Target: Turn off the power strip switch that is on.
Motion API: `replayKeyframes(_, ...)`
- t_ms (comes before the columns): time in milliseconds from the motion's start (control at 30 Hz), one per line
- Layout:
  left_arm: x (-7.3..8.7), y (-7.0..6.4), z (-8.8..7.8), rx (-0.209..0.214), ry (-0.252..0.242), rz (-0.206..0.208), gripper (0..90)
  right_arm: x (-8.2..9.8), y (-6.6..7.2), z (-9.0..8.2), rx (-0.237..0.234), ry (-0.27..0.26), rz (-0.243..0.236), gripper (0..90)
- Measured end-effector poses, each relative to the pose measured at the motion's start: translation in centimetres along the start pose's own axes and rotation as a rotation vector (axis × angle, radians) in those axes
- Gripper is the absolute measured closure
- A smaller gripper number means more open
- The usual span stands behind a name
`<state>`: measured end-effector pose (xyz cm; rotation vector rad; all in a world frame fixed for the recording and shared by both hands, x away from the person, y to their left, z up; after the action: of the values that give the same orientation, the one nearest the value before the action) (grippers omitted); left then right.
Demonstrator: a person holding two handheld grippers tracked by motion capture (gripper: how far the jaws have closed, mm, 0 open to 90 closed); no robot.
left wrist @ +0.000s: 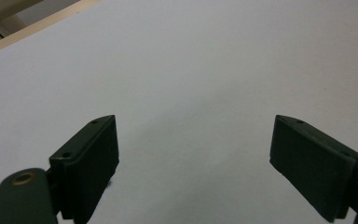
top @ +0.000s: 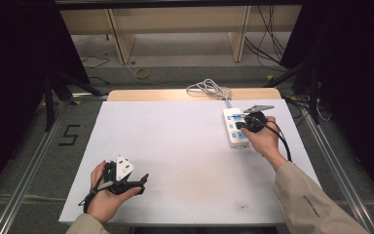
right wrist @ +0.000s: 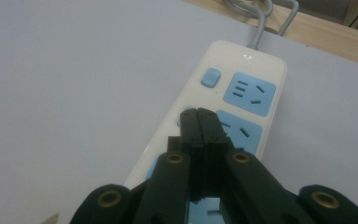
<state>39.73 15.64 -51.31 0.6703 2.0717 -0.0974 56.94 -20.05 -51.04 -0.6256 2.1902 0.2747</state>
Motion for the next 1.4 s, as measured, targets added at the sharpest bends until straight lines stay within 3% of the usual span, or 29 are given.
replayKeyframes(700,0.0,-0.1,0.0,0.004,0.002,-0.002,14.9,-0.5,0.5,2.4,-0.013,0.053,0.018,90.0)
replayKeyframes(1400,0.1,-0.1,0.1,0.008,0.002,0.002,14.9,-0.6,0.2,3.6,-0.005,0.113,0.036,90.0)
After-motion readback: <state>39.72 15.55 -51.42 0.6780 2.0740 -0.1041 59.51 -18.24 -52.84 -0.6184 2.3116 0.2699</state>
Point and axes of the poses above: each handheld gripper's, and its own axes: z roughly forward along the jaws, x roughly out of its underside, y roughly to its left, the point moved 10 cm from there along z, roughly forward along the jaws, and after that the axes turned 2 degrees about -y, right-handed, at the moved point
